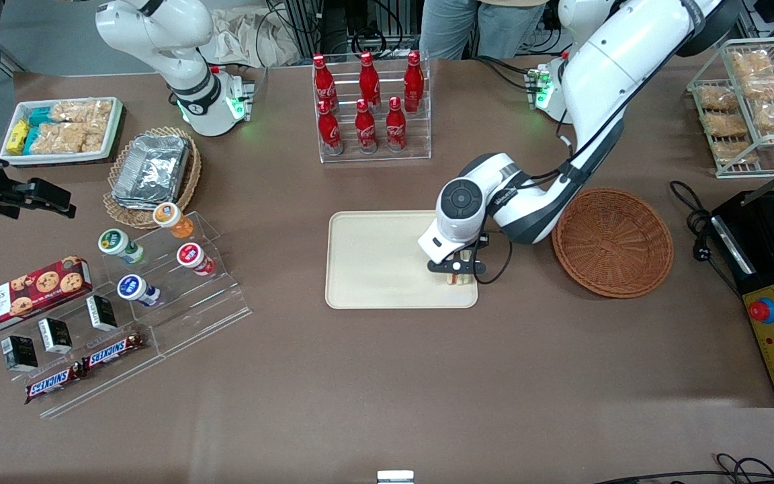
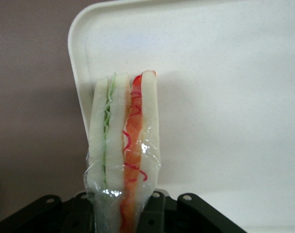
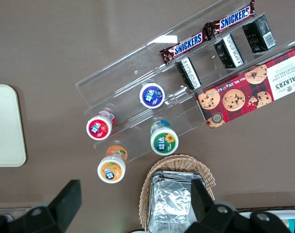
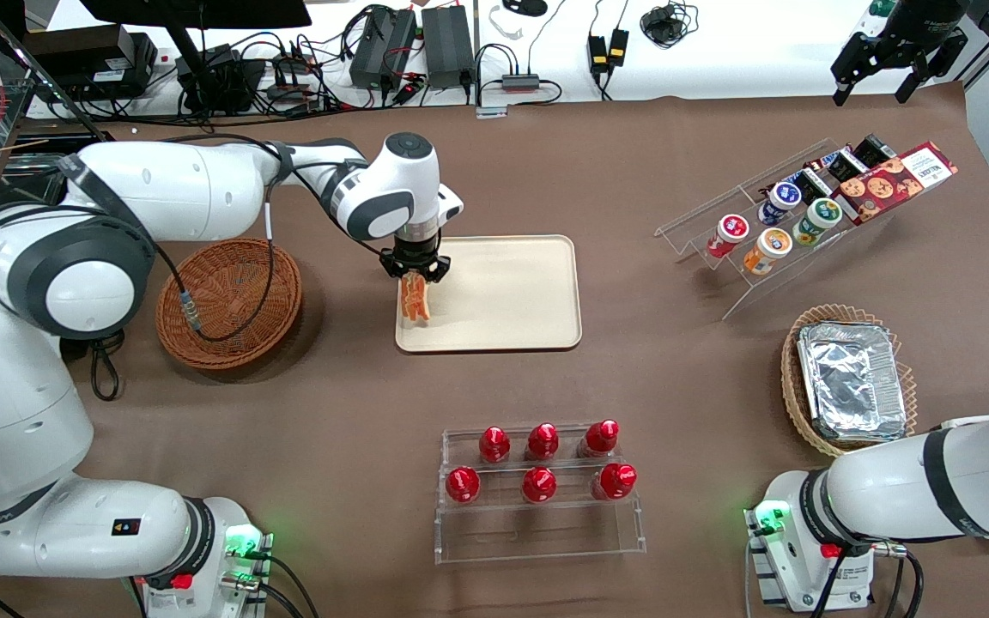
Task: Place sandwich from basket to tray
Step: 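Lower the sandwich onto the tray and open the left gripper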
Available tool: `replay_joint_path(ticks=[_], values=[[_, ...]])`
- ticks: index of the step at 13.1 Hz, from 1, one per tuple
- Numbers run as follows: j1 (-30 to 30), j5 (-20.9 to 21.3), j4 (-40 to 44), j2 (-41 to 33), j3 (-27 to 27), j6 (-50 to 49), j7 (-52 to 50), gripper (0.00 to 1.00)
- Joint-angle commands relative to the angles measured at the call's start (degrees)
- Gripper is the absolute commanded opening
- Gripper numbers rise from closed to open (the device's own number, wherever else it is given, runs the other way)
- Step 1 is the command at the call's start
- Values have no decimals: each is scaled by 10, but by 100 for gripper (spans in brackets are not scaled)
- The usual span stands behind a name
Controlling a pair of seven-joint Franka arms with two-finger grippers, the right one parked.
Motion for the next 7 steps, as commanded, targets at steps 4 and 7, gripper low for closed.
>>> replay_joint_path(ticks=[4, 7], values=[[-3, 40, 13, 12, 0, -2, -30, 100], [2, 27, 17, -62, -3, -9, -31, 100]])
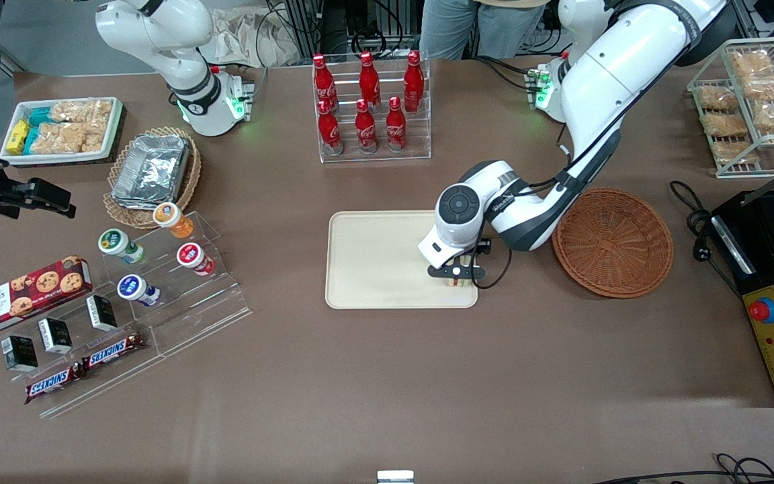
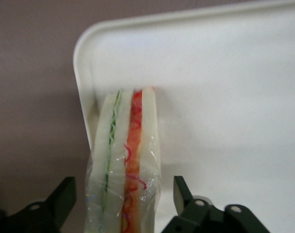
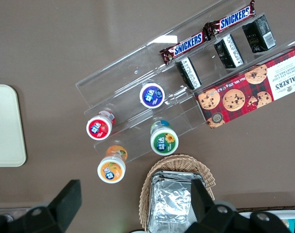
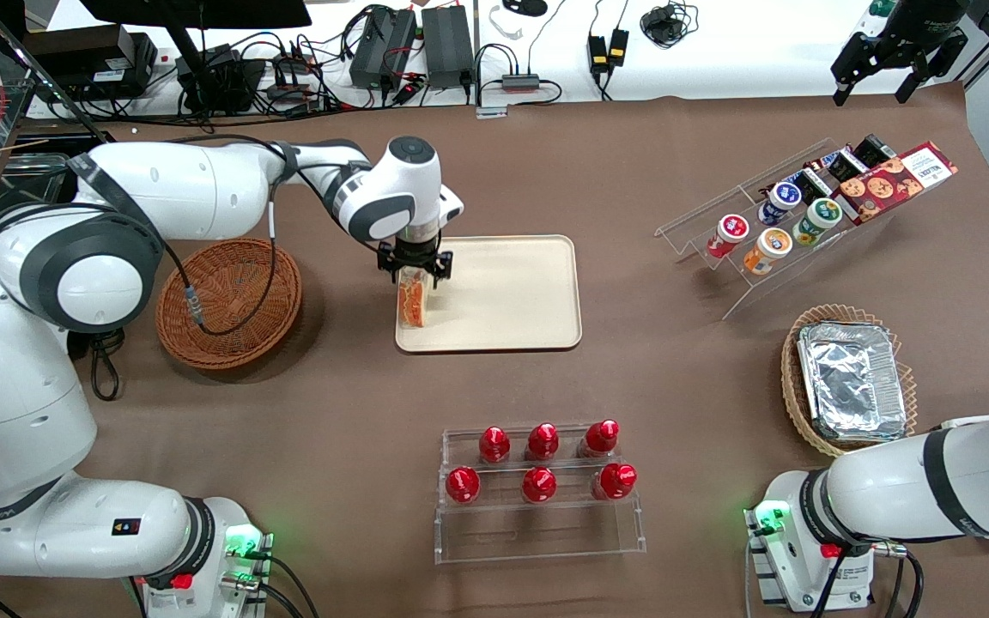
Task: Place sandwich from basket to tray
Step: 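Lower the sandwich onto the tray and open the left gripper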
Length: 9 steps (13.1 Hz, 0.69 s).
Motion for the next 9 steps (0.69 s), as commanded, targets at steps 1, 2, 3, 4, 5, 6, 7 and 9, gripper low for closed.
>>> replay_joint_path(ticks=[1, 2, 3, 4, 5, 6, 7, 9], values=[[6, -26, 4, -91, -3, -23, -10, 100], [25, -53, 10, -118, -3, -34, 4, 100], [50, -69, 13, -141, -4, -41, 27, 100], [80, -95, 18, -158, -4, -51, 55, 100], [101, -122, 39, -167, -4, -67, 95, 100], [117, -144, 67, -172, -4, -101, 126, 100], [122, -151, 103, -172, -2, -140, 133, 100], [143, -160, 155, -170, -1, -186, 137, 100]])
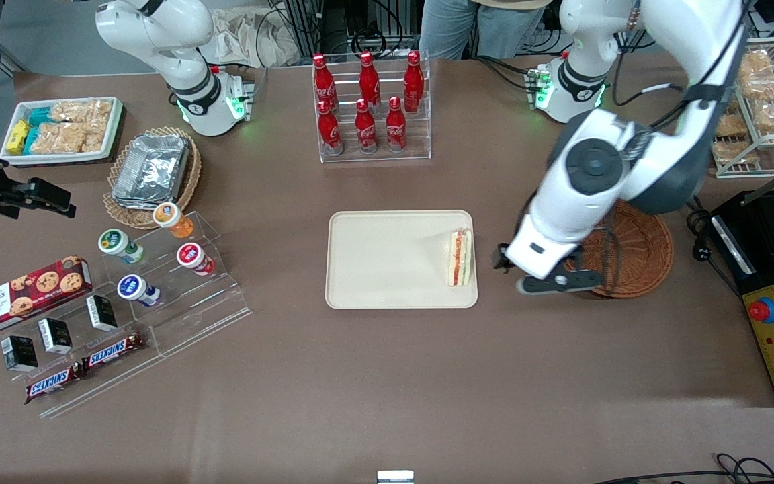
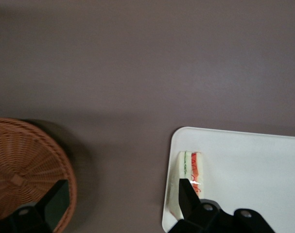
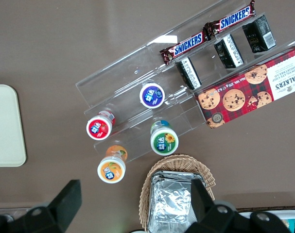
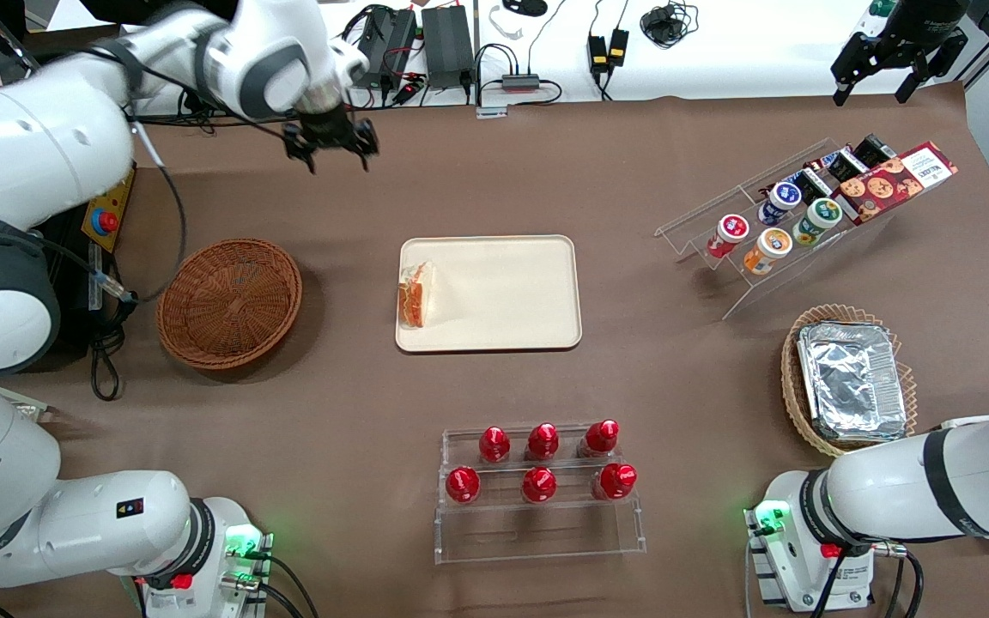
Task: Place sandwich from basket to tray
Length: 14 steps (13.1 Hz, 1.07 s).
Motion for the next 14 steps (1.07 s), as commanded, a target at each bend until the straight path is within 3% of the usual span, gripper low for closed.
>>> replay_joint_path(ticks=[1, 2, 5, 6, 7, 9, 13, 14], values=[[34, -22, 54, 3, -5, -49, 22, 100], [55, -23, 55, -7, -11, -67, 59, 100], [122, -83, 60, -50, -5, -113, 170, 100], [120, -94, 62, -61, 18, -129, 194, 100], [75, -100, 68, -71, 87, -139, 214, 100], [-32, -151, 72, -102, 257, -143, 222, 100], [-133, -172, 48, -169, 393, -172, 226, 100], [-139, -170, 48, -171, 395, -172, 227, 100]])
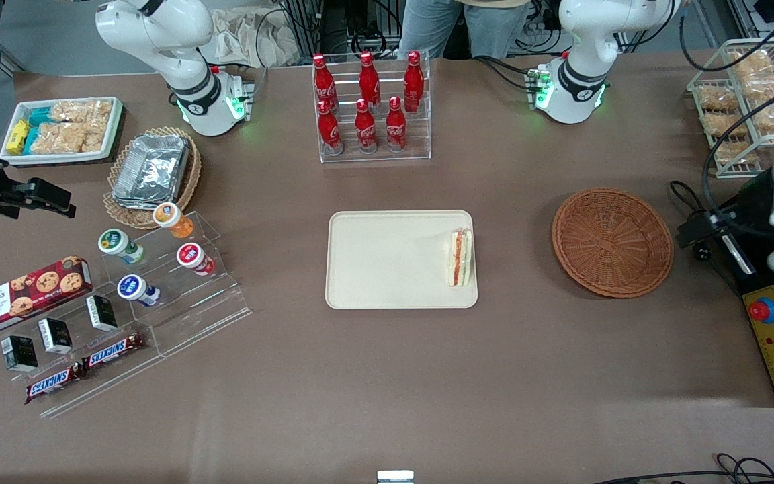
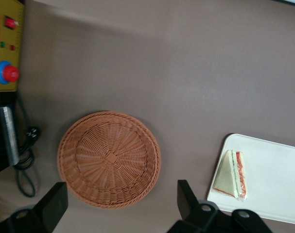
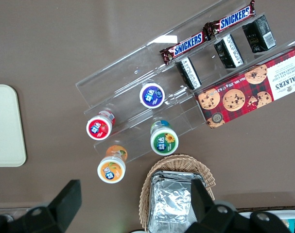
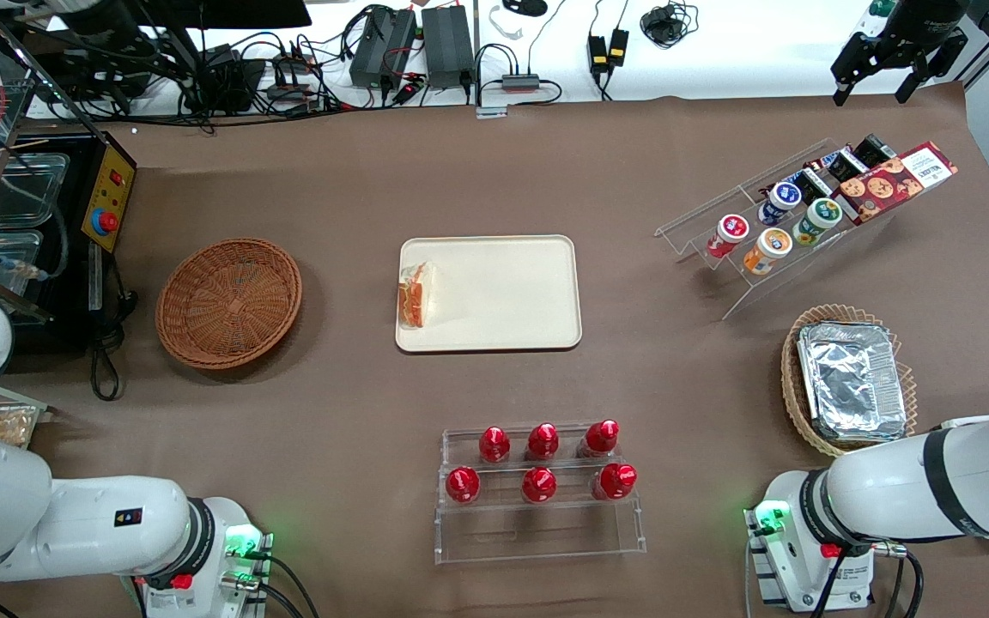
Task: Place sandwich from basket to tray
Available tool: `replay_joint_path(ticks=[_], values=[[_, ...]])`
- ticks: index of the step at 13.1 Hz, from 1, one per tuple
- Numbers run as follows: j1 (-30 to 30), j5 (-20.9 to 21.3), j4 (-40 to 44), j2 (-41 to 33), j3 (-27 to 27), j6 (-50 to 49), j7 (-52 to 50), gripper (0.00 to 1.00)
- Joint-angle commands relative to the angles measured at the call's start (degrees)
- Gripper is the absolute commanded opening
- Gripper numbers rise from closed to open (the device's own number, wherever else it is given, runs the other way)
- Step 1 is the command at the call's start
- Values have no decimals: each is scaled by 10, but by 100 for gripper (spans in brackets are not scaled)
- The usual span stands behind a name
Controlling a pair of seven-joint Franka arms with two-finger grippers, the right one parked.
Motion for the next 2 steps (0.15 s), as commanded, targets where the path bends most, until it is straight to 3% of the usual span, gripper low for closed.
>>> replay_joint_path(ticks=[1, 2], values=[[-36, 0, -18, -18, 20, -3, 2, 100], [-34, 0, -16, -14, 12, -3, 2, 100]])
